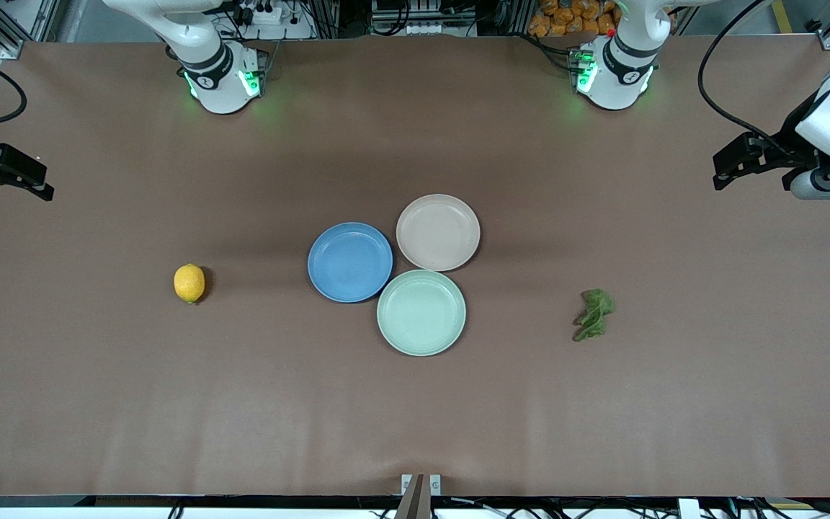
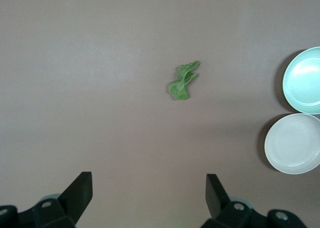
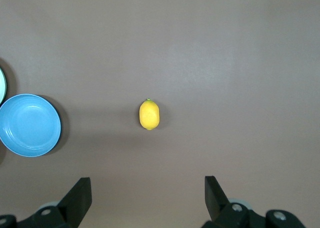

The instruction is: Pick lemon and lettuce from blue and beige plates

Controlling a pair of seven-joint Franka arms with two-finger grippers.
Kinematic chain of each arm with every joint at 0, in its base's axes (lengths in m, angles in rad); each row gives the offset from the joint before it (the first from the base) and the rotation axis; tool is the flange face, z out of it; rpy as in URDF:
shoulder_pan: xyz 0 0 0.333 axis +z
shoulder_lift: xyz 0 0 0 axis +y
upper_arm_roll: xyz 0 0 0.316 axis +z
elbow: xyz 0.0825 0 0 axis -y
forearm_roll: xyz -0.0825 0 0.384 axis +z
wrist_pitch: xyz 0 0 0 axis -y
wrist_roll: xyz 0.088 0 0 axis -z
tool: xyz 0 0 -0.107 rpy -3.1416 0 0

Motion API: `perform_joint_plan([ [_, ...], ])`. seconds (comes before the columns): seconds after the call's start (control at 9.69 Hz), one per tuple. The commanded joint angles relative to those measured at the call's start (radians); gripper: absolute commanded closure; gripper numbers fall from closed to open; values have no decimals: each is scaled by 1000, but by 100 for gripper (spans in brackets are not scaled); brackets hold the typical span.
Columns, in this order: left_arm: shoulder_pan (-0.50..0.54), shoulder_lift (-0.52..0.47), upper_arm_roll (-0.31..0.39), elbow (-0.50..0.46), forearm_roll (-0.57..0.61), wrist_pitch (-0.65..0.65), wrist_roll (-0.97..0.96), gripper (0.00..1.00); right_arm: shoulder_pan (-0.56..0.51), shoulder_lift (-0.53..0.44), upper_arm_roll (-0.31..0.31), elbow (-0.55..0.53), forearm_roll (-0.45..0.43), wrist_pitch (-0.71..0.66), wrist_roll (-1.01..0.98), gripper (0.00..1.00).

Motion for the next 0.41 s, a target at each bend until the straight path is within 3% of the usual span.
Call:
perform_joint_plan([
  [0.0, 7, -3, -1, 0, -13, 9, 23, 0, -16, -5, 17, -3, -15, -6, 14, 0],
  [0.31, 7, -3, -1, -1, -13, 14, 23, 0, -16, -5, 17, -3, -13, -6, 16, 0],
])
